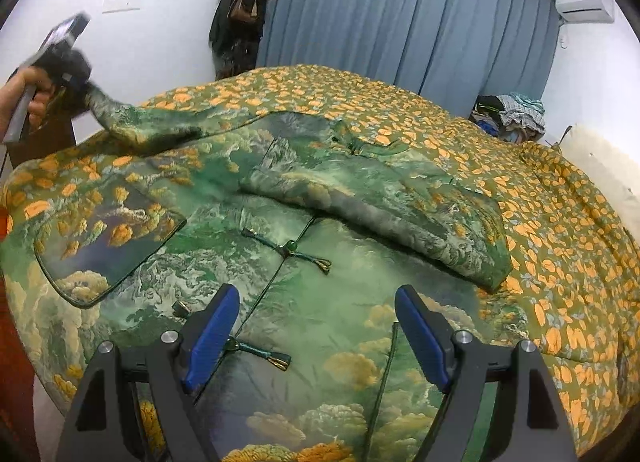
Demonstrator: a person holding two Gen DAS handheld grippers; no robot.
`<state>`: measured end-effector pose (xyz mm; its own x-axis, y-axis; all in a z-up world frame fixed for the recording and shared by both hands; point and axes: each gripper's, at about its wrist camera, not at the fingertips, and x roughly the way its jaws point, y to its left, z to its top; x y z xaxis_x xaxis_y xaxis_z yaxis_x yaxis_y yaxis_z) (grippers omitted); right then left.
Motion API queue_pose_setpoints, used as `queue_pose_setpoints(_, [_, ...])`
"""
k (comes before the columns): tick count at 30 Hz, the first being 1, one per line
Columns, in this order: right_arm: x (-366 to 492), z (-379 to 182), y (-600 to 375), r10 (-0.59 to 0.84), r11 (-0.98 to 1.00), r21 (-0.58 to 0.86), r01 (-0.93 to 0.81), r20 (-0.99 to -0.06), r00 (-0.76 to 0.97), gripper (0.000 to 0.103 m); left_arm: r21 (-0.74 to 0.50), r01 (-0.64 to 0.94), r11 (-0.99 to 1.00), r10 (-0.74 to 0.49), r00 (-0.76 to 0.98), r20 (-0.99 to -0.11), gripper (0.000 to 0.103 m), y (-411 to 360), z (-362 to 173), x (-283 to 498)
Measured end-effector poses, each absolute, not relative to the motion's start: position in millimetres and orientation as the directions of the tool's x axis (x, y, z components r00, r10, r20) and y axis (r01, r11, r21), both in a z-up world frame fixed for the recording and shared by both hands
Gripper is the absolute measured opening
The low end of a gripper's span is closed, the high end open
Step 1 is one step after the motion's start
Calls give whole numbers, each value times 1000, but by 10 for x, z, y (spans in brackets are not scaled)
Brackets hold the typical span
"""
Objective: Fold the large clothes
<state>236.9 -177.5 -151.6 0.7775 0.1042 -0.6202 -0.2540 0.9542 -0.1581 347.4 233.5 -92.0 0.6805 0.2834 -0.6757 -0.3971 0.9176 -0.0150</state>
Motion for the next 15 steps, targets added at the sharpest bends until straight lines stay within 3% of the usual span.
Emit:
queue_pose_setpoints(8, [2362, -1373, -2149, 72, 980, -109, -165, -578, 813, 82, 112, -73, 991, 124, 819, -561, 5, 784, -439, 3502])
queue_pose_setpoints(15, [2384, -1391, -2472, 7, 993, -95, -74, -564, 825, 82, 258, 167, 952, 28, 789, -614, 6, -391, -1190, 3488])
